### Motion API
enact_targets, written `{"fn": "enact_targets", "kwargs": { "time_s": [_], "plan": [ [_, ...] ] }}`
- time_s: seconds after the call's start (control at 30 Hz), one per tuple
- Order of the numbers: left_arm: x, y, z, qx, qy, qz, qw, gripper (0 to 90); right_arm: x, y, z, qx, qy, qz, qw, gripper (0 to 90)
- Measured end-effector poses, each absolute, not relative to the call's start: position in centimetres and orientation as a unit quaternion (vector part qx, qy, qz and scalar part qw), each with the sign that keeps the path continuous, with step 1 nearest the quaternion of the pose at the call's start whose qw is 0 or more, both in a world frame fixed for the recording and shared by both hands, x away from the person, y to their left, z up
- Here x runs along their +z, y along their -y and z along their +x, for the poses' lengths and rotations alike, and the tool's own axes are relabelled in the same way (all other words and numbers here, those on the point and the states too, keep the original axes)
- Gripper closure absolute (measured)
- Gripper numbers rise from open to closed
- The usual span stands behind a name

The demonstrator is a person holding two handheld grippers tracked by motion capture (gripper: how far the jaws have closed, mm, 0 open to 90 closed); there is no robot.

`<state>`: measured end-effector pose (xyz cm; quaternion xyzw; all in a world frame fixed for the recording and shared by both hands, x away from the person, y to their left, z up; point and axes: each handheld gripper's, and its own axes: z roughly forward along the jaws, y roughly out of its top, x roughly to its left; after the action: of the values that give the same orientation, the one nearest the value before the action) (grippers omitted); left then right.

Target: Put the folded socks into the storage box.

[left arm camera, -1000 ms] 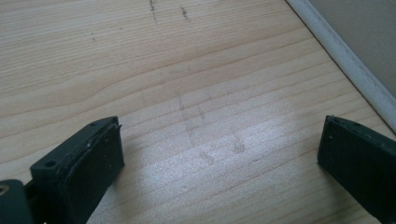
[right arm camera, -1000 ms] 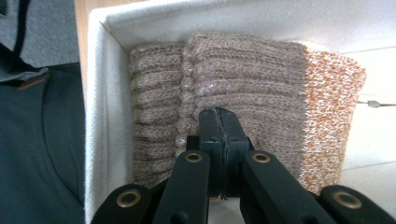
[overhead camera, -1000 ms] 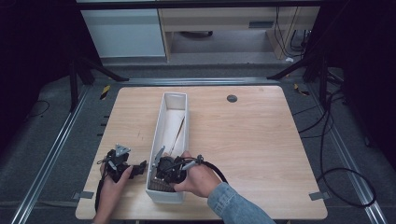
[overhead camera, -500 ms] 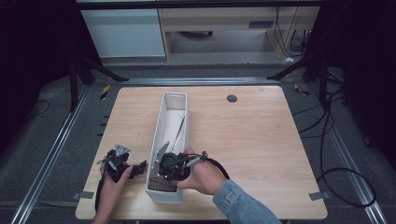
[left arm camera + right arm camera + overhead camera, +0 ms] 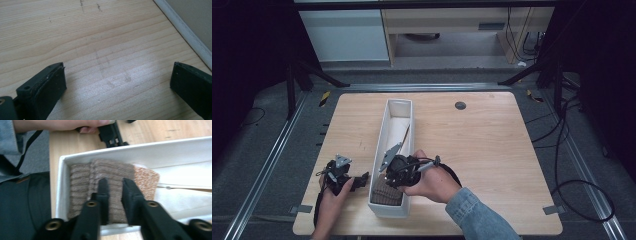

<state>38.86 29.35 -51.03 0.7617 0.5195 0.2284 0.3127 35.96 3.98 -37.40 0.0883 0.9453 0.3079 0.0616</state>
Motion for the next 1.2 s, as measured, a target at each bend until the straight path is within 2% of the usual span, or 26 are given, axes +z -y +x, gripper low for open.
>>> {"fn": "enact_targets", "kwargs": {
  "time_s": [0.03, 0.13, 0.23, 0.47, 0.5, 0.57, 0.7, 1.2],
  "plan": [
    [-51.0, -29.3, 38.9, 0.229, -0.52, 0.761, 0.313, 0.0, -37.4, -3.9, 36.1, 0.309, -0.944, 0.093, 0.066, 66.2],
    [-51.0, -29.3, 38.9, 0.228, -0.52, 0.762, 0.313, 0.0, -37.4, -3.8, 36.3, 0.311, -0.942, 0.099, 0.075, 59.5],
    [-51.0, -29.3, 38.9, 0.228, -0.52, 0.761, 0.313, 0.0, -37.4, -3.7, 36.6, 0.317, -0.938, 0.108, 0.084, 48.3],
    [-51.0, -29.3, 38.9, 0.228, -0.52, 0.761, 0.313, 0.0, -37.0, -3.1, 37.5, 0.34, -0.922, 0.148, 0.109, 17.4],
    [-51.0, -29.3, 38.9, 0.228, -0.52, 0.761, 0.313, 0.0, -37.0, -3.1, 37.5, 0.34, -0.922, 0.148, 0.109, 17.4],
    [-51.0, -29.3, 38.9, 0.228, -0.52, 0.761, 0.313, 0.0, -36.8, -2.8, 37.9, 0.347, -0.916, 0.159, 0.121, 10.6],
    [-51.0, -29.3, 38.9, 0.228, -0.52, 0.761, 0.313, 0.0, -36.5, -2.4, 38.2, 0.356, -0.908, 0.178, 0.131, 5.3],
    [-51.0, -29.3, 38.9, 0.228, -0.521, 0.76, 0.314, 0.0, -35.4, 1.2, 40.1, 0.397, -0.872, 0.236, 0.161, 5.0]
  ]
}}
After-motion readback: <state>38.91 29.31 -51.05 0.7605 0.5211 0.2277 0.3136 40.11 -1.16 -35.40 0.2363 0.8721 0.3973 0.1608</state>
